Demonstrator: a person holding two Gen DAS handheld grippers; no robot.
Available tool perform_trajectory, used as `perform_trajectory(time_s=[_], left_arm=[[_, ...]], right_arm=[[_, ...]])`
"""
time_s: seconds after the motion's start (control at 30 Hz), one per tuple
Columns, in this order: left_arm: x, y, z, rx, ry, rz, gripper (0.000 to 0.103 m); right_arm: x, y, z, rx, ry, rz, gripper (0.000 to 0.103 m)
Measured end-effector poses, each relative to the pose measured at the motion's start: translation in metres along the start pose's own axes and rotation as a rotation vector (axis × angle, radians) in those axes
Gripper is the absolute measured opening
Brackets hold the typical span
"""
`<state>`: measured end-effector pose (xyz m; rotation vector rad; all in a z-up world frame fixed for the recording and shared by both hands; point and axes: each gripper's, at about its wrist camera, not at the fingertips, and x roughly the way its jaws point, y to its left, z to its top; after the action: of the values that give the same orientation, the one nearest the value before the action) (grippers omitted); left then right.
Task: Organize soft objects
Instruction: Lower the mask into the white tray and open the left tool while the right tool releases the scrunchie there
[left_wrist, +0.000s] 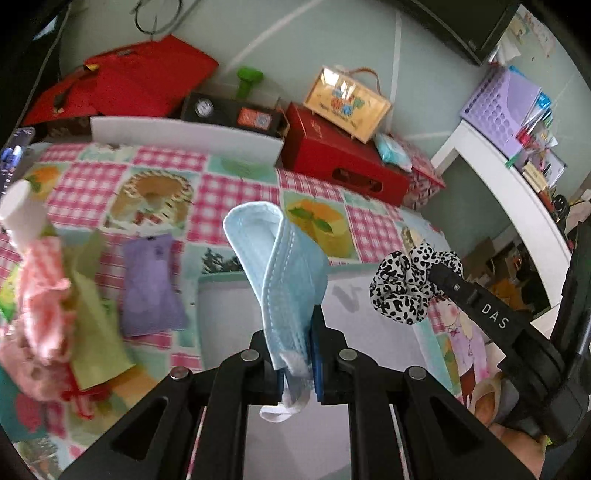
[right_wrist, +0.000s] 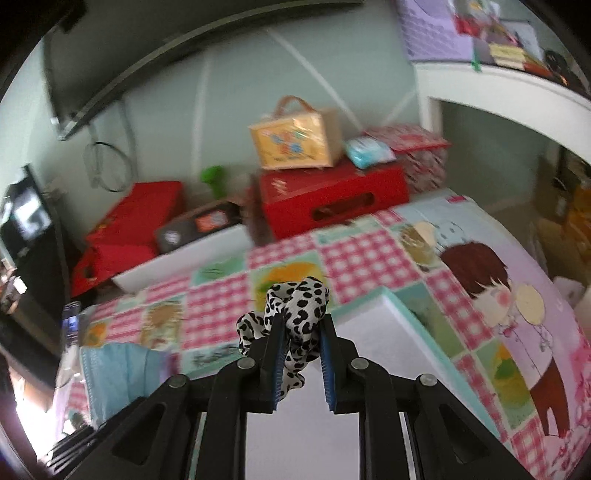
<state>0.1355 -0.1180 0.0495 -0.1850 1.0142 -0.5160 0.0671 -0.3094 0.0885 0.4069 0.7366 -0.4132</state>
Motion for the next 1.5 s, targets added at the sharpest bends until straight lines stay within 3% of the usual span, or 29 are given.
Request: perform_trajectory(time_s=[0.27, 0.63, 0.97, 1.07, 1.2, 1.4, 1.47, 1.5], left_arm=[[0.047, -0.018, -0.018, 0.064, 0.092, -0.01, 0.012], [0.081, -0.028, -0.04, 0.111, 0.183, 0.02, 0.013], [0.067, -0.026, -0.033, 0.116, 0.174, 0.033, 0.031], [0.062, -0.027, -0.03, 0.118, 0.163, 0.038, 0.041], [0.057, -0.022, -0.026, 0.096, 0.165, 0.051, 0.048], [0.046, -0.012, -0.02, 0.083, 0.143, 0.075, 0.054], [0.04, -0.008, -0.017, 0.075, 0.123, 0.083, 0.067], [0.036, -0.006, -0.016, 0.072, 0.11, 0.085, 0.068]], right_arm=[[0.042, -0.028, -0.014, 0.036, 0.095, -0.112, 0.019], [0.065, -0.024, -0.026, -0.019, 0.185, -0.168, 0.022], [0.061, -0.018, -0.027, -0.055, 0.209, -0.175, 0.023], [0.06, -0.017, -0.028, -0.068, 0.221, -0.189, 0.03], [0.061, -0.018, -0.03, -0.082, 0.239, -0.215, 0.05], [0.058, -0.015, -0.032, -0.107, 0.238, -0.251, 0.063], [0.056, -0.014, -0.031, -0.11, 0.227, -0.259, 0.067], [0.054, -0.014, -0.031, -0.112, 0.219, -0.261, 0.07]])
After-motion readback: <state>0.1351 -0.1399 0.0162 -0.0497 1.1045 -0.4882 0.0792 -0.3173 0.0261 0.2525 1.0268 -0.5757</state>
